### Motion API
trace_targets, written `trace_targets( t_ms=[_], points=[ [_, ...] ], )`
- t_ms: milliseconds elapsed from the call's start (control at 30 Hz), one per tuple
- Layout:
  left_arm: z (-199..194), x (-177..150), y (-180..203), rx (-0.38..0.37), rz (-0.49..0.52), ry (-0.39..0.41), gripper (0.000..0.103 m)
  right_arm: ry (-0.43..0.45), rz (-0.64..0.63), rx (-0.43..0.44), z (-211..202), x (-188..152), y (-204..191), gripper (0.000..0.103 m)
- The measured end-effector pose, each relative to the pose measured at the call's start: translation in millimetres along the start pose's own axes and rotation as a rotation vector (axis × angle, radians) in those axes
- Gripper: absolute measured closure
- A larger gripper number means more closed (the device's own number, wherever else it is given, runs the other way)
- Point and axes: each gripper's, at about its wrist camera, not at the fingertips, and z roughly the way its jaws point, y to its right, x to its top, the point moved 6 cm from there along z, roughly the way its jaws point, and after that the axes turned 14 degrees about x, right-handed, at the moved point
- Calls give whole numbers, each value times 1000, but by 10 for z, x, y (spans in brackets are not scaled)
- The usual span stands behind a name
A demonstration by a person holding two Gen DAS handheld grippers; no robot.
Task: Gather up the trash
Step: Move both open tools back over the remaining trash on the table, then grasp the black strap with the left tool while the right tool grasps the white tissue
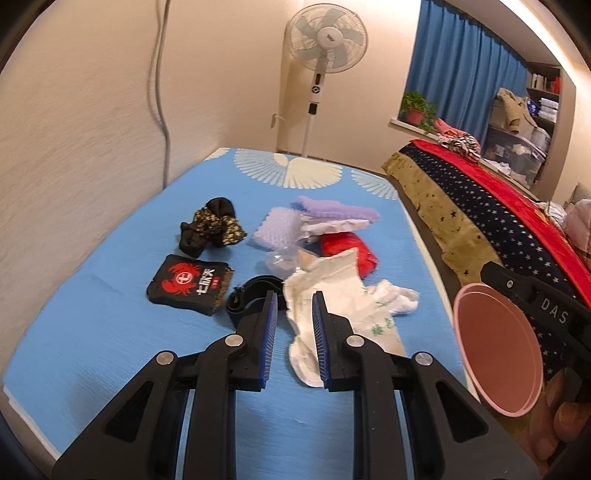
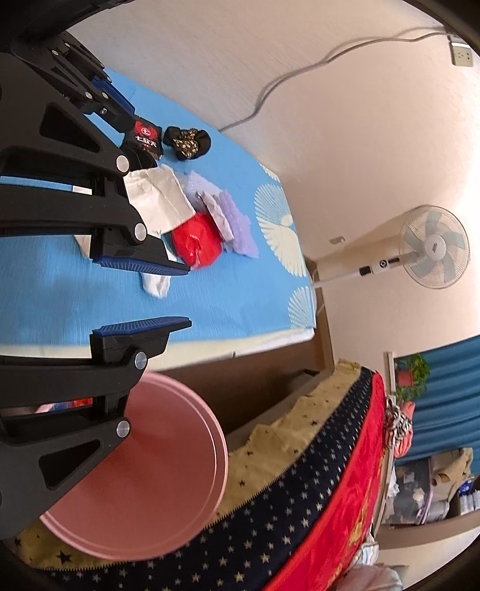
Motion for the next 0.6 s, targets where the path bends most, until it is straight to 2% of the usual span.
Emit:
trace_targets(
  t_ms=[333, 500, 600],
  points=[
    [354, 32, -215, 79, -31, -46, 83, -73, 49, 61, 434, -120, -55, 78],
    [470, 12, -261, 80, -53, -83, 83, -123, 49, 88, 644, -212, -153, 78],
    [538, -5, -278, 76, -60, -103, 83, -155, 77, 81, 752, -274, -139, 75]
  ],
)
